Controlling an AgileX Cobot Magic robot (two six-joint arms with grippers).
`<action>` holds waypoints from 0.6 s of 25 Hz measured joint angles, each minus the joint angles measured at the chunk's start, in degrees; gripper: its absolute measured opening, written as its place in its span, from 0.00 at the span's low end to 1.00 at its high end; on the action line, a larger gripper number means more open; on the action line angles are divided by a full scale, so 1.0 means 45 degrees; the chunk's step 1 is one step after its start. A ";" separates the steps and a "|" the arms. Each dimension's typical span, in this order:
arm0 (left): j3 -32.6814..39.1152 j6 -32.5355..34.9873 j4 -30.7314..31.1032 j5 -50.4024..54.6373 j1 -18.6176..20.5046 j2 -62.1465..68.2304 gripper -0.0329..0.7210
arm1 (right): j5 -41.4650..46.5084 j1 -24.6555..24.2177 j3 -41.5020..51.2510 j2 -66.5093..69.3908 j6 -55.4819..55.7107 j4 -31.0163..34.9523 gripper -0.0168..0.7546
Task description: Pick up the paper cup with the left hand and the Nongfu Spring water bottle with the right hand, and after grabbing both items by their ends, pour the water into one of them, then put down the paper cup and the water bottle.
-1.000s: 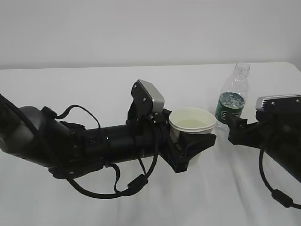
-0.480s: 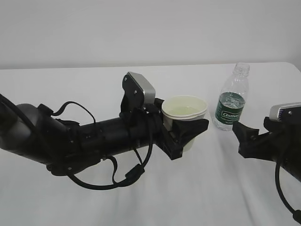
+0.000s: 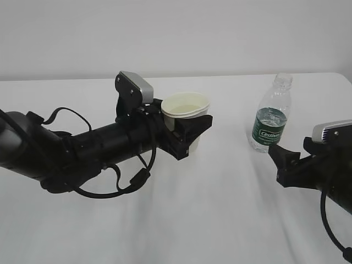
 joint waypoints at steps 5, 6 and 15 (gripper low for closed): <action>0.0639 0.0109 -0.0091 -0.0030 0.0538 0.0000 0.67 | 0.0000 0.0000 0.0000 0.0000 0.0000 -0.0030 0.80; 0.0774 0.0185 -0.0149 -0.0030 0.0654 0.0000 0.67 | 0.0000 0.0000 0.0000 0.0000 0.0000 -0.0030 0.80; 0.1792 0.0946 -0.0412 -0.0032 0.1981 -0.0729 0.67 | 0.0000 0.0000 0.0000 0.0000 0.0000 -0.0030 0.79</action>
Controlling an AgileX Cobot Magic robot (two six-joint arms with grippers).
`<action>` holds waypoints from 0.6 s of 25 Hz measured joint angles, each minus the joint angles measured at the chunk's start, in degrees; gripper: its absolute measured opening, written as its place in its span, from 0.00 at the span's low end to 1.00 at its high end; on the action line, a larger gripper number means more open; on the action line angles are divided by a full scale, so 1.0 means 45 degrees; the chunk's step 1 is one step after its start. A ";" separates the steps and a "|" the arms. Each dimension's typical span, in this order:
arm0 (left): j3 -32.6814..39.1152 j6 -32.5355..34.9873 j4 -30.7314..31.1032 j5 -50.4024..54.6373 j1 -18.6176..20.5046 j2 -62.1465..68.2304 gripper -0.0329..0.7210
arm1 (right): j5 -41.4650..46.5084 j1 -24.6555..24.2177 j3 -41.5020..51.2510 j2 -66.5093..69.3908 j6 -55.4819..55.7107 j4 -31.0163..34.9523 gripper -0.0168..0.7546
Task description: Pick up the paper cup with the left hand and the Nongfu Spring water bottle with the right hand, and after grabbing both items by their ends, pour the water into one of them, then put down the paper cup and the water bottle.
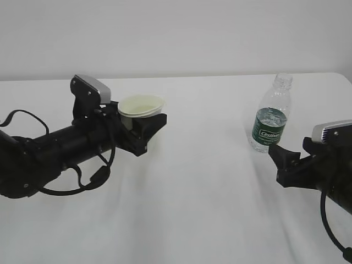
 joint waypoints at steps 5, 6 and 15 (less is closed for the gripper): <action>0.0570 0.0537 -0.0141 0.0000 0.0679 -0.0271 0.67 | 0.0000 0.0000 0.0000 0.0000 0.0000 0.0000 0.79; 0.0710 0.0653 -0.0183 0.0000 0.0791 -0.0330 0.67 | 0.0000 0.0000 0.0000 0.0000 0.0000 0.0000 0.79; 0.1746 0.1471 -0.1312 0.0000 0.1741 -0.0790 0.67 | 0.0000 0.0000 0.0000 0.0000 0.0000 -0.0006 0.79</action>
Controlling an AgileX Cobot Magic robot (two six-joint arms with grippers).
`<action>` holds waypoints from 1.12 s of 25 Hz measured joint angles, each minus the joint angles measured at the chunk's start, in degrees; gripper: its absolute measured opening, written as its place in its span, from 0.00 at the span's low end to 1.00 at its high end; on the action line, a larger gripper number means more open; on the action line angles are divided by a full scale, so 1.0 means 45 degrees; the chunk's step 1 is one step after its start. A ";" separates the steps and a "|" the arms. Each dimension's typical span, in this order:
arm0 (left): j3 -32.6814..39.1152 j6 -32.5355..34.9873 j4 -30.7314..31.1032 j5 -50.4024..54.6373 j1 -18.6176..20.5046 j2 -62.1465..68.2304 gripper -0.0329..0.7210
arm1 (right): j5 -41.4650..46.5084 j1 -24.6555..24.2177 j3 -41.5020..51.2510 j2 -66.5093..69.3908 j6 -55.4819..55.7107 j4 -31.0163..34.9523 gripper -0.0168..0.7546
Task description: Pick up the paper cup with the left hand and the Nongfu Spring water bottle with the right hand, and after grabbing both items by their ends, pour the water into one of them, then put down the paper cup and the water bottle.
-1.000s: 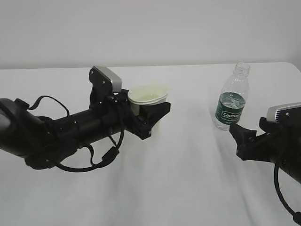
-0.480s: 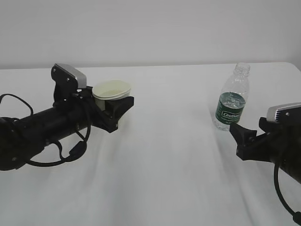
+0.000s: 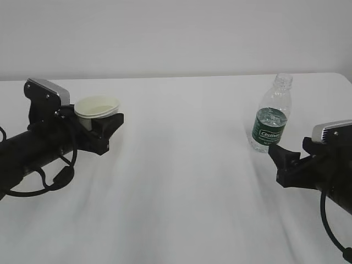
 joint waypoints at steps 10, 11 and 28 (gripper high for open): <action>0.0175 0.0194 -0.2222 0.0000 0.0005 0.0000 0.67 | 0.0000 0.0000 0.0000 0.0000 0.0000 -0.0022 0.79; 0.0175 0.0216 -0.2592 0.0000 0.0005 0.0000 0.67 | 0.0000 0.0000 0.0000 0.0000 0.0000 -0.0022 0.79; -0.0385 0.0766 -0.3827 -0.0102 0.0005 0.1015 0.64 | 0.0000 0.0000 0.0000 0.0000 0.0006 -0.0229 0.79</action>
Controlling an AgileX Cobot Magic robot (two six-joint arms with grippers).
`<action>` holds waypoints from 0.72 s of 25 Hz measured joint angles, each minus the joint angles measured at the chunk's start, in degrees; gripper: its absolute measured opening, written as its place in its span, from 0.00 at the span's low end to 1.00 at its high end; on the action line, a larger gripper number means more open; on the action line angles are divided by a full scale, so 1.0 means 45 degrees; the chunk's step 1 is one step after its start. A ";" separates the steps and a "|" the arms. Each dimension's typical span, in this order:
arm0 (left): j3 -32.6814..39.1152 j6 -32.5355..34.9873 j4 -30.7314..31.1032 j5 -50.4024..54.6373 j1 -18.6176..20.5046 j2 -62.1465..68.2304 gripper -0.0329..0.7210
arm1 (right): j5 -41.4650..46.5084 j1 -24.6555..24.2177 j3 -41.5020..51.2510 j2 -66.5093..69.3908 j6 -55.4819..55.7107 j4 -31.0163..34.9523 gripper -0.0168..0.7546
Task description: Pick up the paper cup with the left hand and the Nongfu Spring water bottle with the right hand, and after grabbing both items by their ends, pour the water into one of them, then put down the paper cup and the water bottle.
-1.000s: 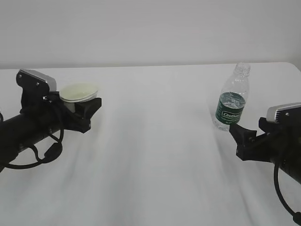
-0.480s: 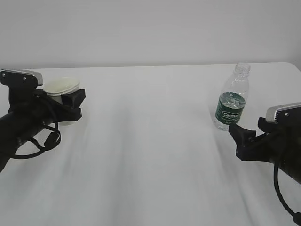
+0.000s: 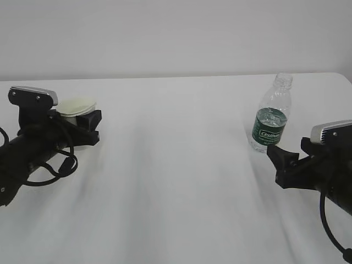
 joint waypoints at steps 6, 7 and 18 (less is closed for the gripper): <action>-0.0539 0.0006 -0.0030 0.0000 0.0000 0.0478 0.64 | 0.0000 0.0000 0.0000 0.0000 0.0049 -0.0076 0.79; -0.0579 0.0006 -0.0055 0.0000 0.0000 0.0564 0.64 | 0.0000 0.0000 0.0000 0.0000 0.0049 -0.0101 0.79; -0.1467 0.0027 -0.0084 0.0000 0.0000 0.1754 0.64 | 0.0000 0.0000 0.0000 0.0000 0.0082 -0.0121 0.79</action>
